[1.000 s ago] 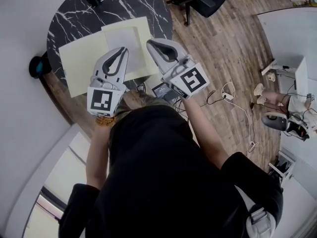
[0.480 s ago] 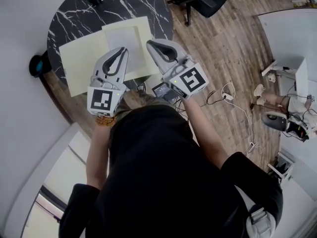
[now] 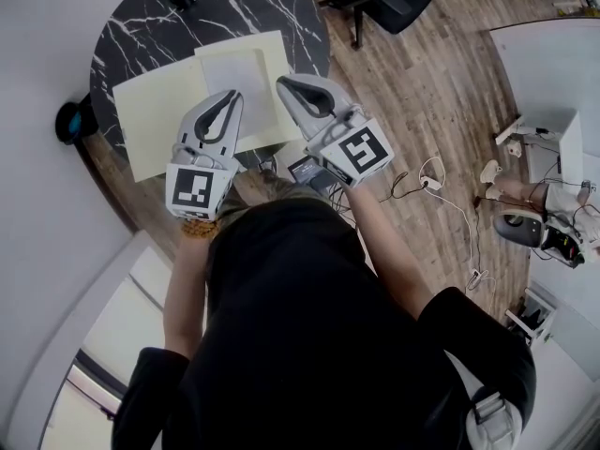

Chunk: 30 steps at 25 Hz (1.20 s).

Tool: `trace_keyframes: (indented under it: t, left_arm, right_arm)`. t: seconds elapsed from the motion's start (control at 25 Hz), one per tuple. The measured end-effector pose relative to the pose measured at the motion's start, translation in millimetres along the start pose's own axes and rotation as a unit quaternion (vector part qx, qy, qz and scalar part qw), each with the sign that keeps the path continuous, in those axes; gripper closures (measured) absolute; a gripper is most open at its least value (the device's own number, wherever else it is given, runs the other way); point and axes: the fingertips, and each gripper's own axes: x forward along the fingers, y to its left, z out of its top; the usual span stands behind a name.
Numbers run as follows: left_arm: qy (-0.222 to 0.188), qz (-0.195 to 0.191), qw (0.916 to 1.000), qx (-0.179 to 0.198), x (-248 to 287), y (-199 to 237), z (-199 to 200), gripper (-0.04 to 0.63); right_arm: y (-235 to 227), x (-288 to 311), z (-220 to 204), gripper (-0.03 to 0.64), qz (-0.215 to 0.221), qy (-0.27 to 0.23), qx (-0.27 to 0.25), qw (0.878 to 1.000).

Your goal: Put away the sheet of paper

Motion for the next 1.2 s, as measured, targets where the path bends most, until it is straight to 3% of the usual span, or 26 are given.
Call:
trace_keyframes:
  t: [1.2]
  left_arm:
    - [0.010,-0.004,0.9999,-0.003,0.1,-4.7,-8.6,0.565]
  right_arm:
    - [1.6,-1.1,-9.6,0.618,0.006,0.006,-0.001,1.000]
